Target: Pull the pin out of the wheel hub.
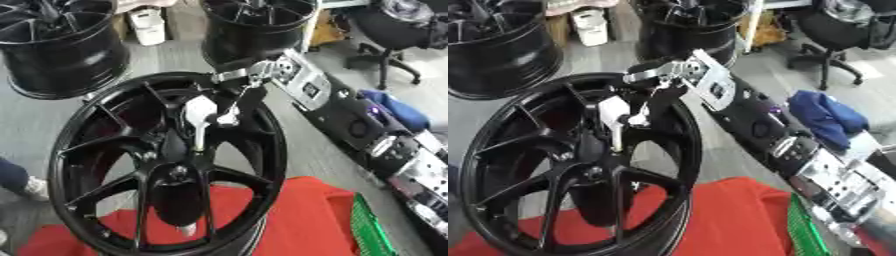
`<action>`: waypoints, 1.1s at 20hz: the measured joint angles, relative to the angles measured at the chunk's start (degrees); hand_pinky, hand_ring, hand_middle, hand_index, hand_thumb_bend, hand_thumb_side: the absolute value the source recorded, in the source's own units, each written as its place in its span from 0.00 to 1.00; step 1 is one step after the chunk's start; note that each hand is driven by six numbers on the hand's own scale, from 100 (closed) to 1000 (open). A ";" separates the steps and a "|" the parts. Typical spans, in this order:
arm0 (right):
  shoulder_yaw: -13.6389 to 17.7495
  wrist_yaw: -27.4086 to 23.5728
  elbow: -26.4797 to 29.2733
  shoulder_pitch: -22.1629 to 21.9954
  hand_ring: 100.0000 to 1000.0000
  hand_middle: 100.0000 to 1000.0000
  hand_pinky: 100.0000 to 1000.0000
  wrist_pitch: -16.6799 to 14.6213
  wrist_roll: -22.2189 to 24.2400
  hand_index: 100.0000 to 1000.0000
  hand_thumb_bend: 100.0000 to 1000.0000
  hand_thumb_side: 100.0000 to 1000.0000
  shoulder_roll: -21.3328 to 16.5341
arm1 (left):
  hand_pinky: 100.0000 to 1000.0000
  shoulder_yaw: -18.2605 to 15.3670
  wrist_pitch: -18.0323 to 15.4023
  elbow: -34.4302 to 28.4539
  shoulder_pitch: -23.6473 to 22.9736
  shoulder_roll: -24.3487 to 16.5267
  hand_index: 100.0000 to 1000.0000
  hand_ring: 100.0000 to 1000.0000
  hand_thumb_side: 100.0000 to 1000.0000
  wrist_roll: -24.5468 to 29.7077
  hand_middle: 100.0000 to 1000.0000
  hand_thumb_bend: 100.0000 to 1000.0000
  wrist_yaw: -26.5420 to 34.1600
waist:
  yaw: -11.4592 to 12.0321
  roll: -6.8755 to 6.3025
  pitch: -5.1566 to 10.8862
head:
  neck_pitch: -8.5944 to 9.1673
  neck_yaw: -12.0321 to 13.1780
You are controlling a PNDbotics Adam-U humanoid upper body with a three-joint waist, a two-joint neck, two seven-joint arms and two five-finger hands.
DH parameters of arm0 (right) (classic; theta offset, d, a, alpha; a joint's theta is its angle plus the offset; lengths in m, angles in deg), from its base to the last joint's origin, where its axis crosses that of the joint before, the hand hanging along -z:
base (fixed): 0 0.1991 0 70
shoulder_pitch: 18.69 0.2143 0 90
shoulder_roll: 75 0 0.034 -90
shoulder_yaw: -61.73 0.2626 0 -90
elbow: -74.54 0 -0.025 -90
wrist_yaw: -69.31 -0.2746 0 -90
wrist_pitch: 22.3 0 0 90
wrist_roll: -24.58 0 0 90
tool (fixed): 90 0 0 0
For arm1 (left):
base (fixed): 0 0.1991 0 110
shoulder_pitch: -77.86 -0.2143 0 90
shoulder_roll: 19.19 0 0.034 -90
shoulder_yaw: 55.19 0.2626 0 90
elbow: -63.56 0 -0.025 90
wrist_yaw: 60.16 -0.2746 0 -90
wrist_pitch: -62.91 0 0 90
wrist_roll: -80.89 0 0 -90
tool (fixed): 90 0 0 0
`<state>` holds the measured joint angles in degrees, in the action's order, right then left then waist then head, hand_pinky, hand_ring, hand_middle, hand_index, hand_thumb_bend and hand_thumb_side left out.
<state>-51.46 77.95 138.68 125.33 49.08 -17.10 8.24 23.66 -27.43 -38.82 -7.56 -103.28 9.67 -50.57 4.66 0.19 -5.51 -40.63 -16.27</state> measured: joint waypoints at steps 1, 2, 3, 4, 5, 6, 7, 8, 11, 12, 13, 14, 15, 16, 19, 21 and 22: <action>0.27 -0.12 -0.03 0.50 0.85 0.86 0.80 -0.13 -0.40 0.43 0.00 0.12 0.25 | 0.53 0.00 0.03 0.00 0.00 0.00 0.78 0.65 0.62 0.04 0.59 0.37 0.00 | 0.00 0.01 0.01 | 0.00 -0.02; 0.52 -0.22 -0.07 1.07 0.85 0.86 0.80 -0.29 -0.80 0.43 0.00 0.12 0.47 | 0.53 0.01 0.06 0.00 0.00 0.00 0.78 0.65 0.62 0.09 0.59 0.37 0.00 | 0.01 0.06 0.02 | 0.00 -0.04; 0.86 -0.36 -0.21 1.75 0.85 0.86 0.80 -0.45 -1.21 0.42 0.00 0.12 0.66 | 0.53 0.01 0.07 0.00 -0.01 0.00 0.78 0.65 0.62 0.13 0.59 0.37 0.00 | 0.01 0.14 0.04 | 0.00 -0.08; 1.20 -0.42 -0.37 2.53 0.85 0.86 0.80 -0.58 -1.58 0.42 0.00 0.12 0.84 | 0.53 0.01 0.06 0.01 -0.02 0.00 0.78 0.65 0.62 0.17 0.59 0.37 0.00 | 0.01 0.22 0.06 | -0.01 -0.15; 1.49 -0.47 -0.41 3.24 0.84 0.86 0.80 -0.67 -1.91 0.42 0.00 0.12 0.88 | 0.53 0.02 0.05 0.01 -0.03 0.00 0.78 0.65 0.62 0.21 0.60 0.37 0.00 | 0.01 0.32 0.09 | -0.02 -0.21; 1.83 -0.54 -0.50 3.96 0.84 0.86 0.80 -0.72 -2.23 0.42 0.00 0.12 0.88 | 0.53 0.02 0.06 0.02 -0.04 0.00 0.78 0.65 0.62 0.24 0.60 0.37 0.00 | 0.00 0.38 0.12 | -0.02 -0.23; 2.14 -0.62 -0.54 4.52 0.84 0.85 0.80 -0.74 -2.52 0.41 0.00 0.11 0.88 | 0.53 0.02 0.08 0.03 -0.05 0.00 0.78 0.65 0.62 0.29 0.60 0.37 0.00 | -0.02 0.44 0.14 | -0.03 -0.23; 2.49 -0.70 -0.53 5.11 0.84 0.85 0.80 -0.79 -2.93 0.41 0.00 0.11 0.80 | 0.53 0.02 0.09 0.04 -0.06 0.00 0.78 0.65 0.62 0.32 0.60 0.37 0.00 | -0.13 0.54 0.16 | -0.04 -0.23; 3.81 -1.36 0.50 6.53 0.83 0.84 0.81 -0.99 -4.64 0.41 0.00 0.11 -1.13 | 0.53 0.01 0.13 0.12 -0.20 -0.02 0.78 0.65 0.62 0.33 0.60 0.37 0.00 | -0.79 1.27 0.25 | -0.09 0.04; 4.27 -1.94 1.39 6.58 0.83 0.84 0.81 -0.96 -5.22 0.41 0.00 0.11 -2.35 | 0.53 -0.01 0.16 0.13 -0.34 -0.04 0.78 0.65 0.62 0.30 0.60 0.37 -0.01 | -1.07 1.52 0.33 | -0.10 0.18; 4.86 -2.71 2.56 6.40 0.83 0.83 0.81 -0.88 -5.92 0.40 0.00 0.11 -3.94 | 0.53 -0.04 0.20 0.13 -0.56 -0.07 0.78 0.65 0.62 0.23 0.60 0.37 -0.04 | -1.43 1.75 0.43 | -0.13 0.41; 5.52 -3.51 3.86 5.94 0.83 0.83 0.81 -0.72 -6.70 0.40 0.00 0.11 -5.73 | 0.53 -0.11 0.24 0.14 -0.62 -0.08 0.78 0.65 0.62 0.15 0.60 0.37 -0.08 | -1.70 1.93 0.47 | -0.17 0.62; 6.36 -4.47 5.44 4.97 0.83 0.83 0.81 -0.45 -7.69 0.40 0.00 0.11 -7.92 | 0.53 -0.29 0.25 0.15 -0.65 -0.12 0.78 0.65 0.62 0.07 0.60 0.37 -0.13 | -2.02 2.11 0.50 | -0.27 0.86; 7.49 -5.39 6.96 3.42 0.83 0.83 0.81 -0.22 -8.94 0.41 0.00 0.12 -10.07 | 0.53 -0.42 0.26 0.15 -0.72 -0.29 0.78 0.65 0.62 -0.07 0.60 0.37 -0.24 | -2.35 2.32 0.50 | -0.31 1.10; 12.79 -8.35 11.34 -5.27 0.83 0.83 0.80 0.27 -14.84 0.41 0.00 0.17 -17.82 | 0.53 -0.81 0.36 0.15 -0.85 -0.59 0.78 0.65 0.62 -0.46 0.60 0.37 -0.57 | -3.18 2.84 0.50 | -0.35 1.68; 17.22 -9.93 13.31 -12.97 0.83 0.83 0.80 0.47 -19.75 0.41 0.00 0.21 -22.04 | 0.53 -1.13 0.41 0.14 -0.92 -0.60 0.78 0.65 0.62 -0.77 0.60 0.37 -0.62 | -3.66 2.85 0.46 | -0.34 2.11; 19.53 -10.21 13.74 -16.92 0.83 0.83 0.80 0.61 -22.30 0.42 0.00 0.22 -23.43 | 0.53 -1.25 0.44 0.12 -0.92 -0.60 0.78 0.65 0.62 -0.91 0.60 0.37 -0.67 | -3.89 2.85 0.42 | -0.34 2.27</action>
<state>-31.93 67.74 152.41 108.41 49.69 -39.40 -15.19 22.41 -26.99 -38.70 -8.48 -103.88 8.75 -51.23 0.77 3.04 -5.09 -40.97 -14.00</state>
